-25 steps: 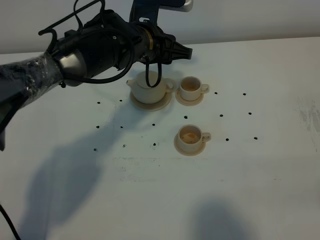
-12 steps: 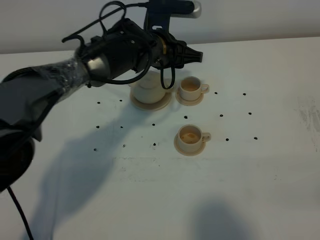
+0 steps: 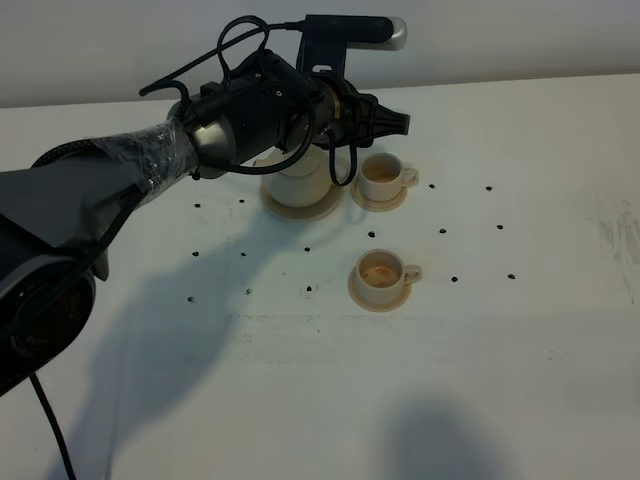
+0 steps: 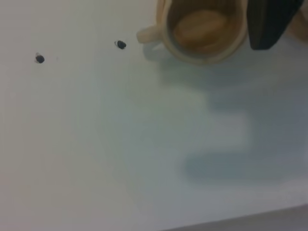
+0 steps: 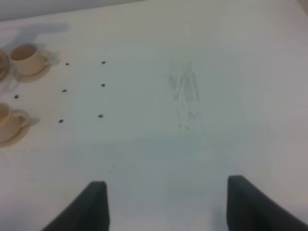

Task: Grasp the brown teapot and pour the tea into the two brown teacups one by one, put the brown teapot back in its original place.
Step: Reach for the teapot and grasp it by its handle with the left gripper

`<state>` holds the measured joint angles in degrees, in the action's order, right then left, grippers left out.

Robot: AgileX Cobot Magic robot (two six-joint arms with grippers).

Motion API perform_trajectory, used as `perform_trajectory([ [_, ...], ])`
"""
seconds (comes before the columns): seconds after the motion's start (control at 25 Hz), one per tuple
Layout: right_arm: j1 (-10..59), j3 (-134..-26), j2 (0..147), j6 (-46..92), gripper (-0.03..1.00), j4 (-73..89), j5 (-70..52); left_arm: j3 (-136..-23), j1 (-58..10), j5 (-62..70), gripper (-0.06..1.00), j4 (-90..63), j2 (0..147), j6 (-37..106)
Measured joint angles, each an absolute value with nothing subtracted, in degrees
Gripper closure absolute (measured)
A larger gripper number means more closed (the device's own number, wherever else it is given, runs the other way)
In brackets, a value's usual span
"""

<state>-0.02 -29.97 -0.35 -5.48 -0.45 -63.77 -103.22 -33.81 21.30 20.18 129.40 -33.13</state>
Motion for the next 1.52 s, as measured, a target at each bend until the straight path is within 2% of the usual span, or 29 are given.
perform_trajectory([
  [0.4, 0.0, -30.0, -0.3, -5.5, 0.45, -0.5, -63.8, -103.2, -33.8, 22.3, 0.53, 18.9, 129.4, -41.0],
  [1.52, -0.2, -30.0, -0.3, -5.5, 0.46, -0.5, -63.8, -103.3, -31.6, 15.6, 0.53, 16.9, 132.9, -43.2],
])
